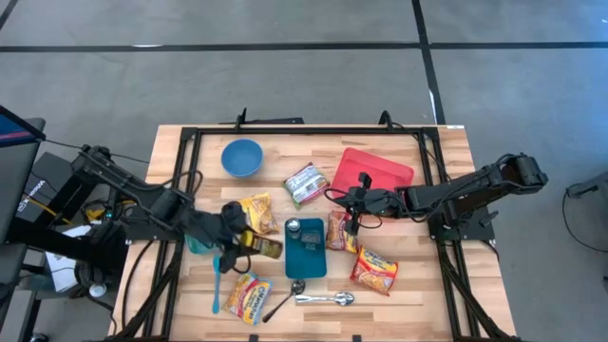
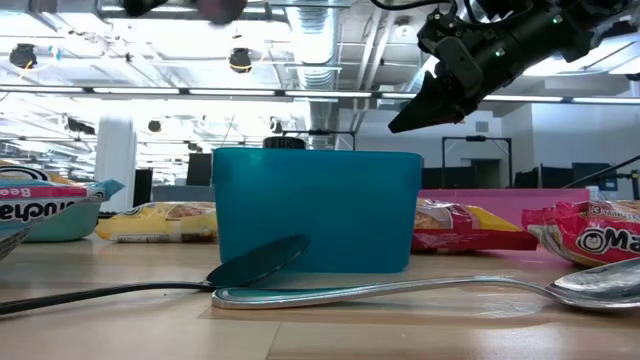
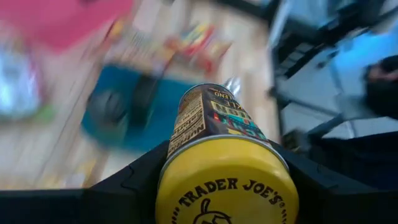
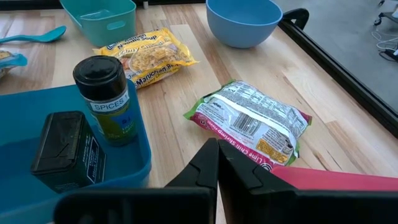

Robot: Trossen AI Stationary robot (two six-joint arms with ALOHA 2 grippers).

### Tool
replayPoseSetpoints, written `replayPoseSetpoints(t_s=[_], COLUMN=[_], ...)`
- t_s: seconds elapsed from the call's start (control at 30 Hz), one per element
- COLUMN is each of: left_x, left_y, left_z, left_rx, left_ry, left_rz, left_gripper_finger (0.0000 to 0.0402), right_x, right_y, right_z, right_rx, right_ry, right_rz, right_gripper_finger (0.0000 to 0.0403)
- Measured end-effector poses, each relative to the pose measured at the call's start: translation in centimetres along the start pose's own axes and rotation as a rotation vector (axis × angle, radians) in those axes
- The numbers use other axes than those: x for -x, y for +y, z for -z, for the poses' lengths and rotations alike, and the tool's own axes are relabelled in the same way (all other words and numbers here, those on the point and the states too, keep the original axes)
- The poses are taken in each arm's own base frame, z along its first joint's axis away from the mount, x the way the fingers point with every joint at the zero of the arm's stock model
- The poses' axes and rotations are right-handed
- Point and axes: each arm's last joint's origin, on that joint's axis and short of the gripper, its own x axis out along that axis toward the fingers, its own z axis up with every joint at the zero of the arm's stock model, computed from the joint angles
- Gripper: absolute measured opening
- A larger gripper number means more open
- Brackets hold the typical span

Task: Pick & Place Food Item
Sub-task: Put the yellow seasoning bottle into the blue bin

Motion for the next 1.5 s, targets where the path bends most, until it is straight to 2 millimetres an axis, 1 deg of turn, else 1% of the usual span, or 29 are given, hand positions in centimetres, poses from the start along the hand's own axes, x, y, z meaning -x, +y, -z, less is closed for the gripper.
replayPoseSetpoints(t_s=[0.17, 0.3, 0.37, 0.53, 0.7, 1.03, 1.17, 1.27, 1.5], left_x=[-0.2, -0.9, -1.7, -4.2, -6.4, -8.7, -9.7, -10.5, -12.1], left_y=[-0.6, -0.1, 0.4, 1.3, 1.4, 0.6, 0.9, 1.2, 1.7], left_z=[-1.4, -2.1, -2.5, -2.8, -3.2, -4.4, -4.5, -4.8, -4.6], left_rx=[-0.091, -0.088, -0.091, -0.11, -0.11, -0.133, -0.149, -0.146, -0.146], left_ry=[-0.13, -0.165, -0.171, -0.12, -0.058, 0.105, 0.187, 0.217, 0.305], left_rz=[0.063, 0.037, 0.02, 0.007, 0.0, -0.068, -0.113, -0.137, -0.188], left_gripper_finger=[0.0217, 0.0217, 0.0217, 0.0217, 0.0217, 0.0217, 0.0217, 0.0217, 0.0217], right_x=[0.0, -0.1, -0.2, -0.5, -0.7, -0.9, -0.9, -0.9, -0.9], right_y=[0.0, -0.2, -0.5, -1.3, -2.0, -2.7, -2.7, -2.7, -2.7], right_z=[0.0, 0.0, 0.0, 0.0, 0.2, 0.4, 0.4, 0.4, 0.5], right_rx=[0.001, 0.001, -0.004, -0.015, -0.016, -0.019, -0.02, -0.019, -0.018], right_ry=[-0.001, -0.001, 0.003, 0.018, 0.046, 0.073, 0.074, 0.076, 0.077], right_rz=[0.002, 0.02, 0.033, 0.064, 0.089, 0.115, 0.116, 0.116, 0.116], right_gripper_finger=[0.0, 0.0, 0.0, 0.0, 0.0, 0.0, 0.0, 0.0, 0.0])
